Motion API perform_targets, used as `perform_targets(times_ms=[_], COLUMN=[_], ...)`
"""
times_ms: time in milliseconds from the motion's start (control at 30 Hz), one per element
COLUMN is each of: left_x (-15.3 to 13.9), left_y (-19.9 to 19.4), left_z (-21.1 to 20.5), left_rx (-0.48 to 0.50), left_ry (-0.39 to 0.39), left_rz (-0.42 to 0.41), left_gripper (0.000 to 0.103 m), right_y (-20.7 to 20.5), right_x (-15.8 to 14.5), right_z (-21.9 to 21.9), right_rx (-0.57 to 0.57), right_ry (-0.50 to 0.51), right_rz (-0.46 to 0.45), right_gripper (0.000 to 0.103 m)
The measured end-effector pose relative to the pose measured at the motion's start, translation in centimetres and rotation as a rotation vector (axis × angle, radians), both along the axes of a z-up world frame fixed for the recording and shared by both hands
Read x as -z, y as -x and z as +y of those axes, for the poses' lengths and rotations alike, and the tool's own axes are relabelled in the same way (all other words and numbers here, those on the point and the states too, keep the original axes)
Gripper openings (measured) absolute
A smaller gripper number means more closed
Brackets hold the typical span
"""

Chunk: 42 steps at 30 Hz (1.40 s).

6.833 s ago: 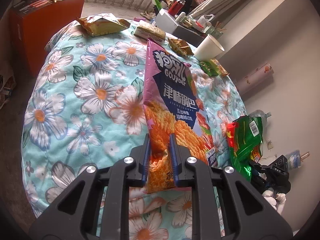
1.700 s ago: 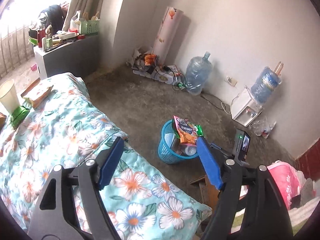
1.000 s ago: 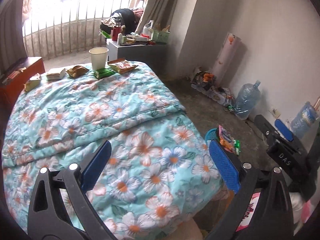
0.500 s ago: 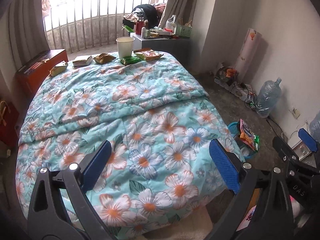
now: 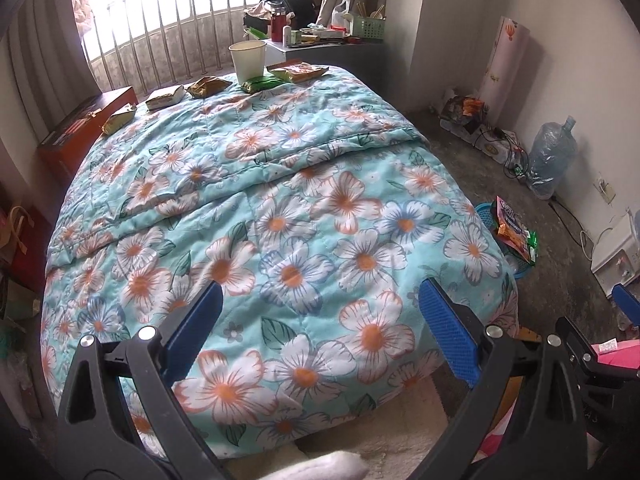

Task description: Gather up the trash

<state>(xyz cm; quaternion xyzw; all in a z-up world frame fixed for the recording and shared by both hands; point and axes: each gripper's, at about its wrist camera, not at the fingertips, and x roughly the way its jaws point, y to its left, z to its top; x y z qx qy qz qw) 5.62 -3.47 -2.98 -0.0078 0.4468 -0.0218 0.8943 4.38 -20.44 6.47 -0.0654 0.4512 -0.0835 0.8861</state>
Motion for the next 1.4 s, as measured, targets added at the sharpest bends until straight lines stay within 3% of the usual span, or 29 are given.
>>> perform_targets(times_ms=[333,1400], left_x=[-0.6,-1.7], left_y=[0.1,0.8], left_z=[1.0,-2.0], left_rx=[-0.031,0.059], left_ry=[-0.019,-0.004], left_rz=[-0.009,-0.021], left_gripper=[0.094,0.094], right_y=[0.0,1.1], right_x=[0.0,-1.2], right_z=[0.4,-1.2], right_rx=[-0.012,0.033], right_ry=[0.004,0.010], right_rz=[0.001,-0.029], right_gripper=[0.094,0.094])
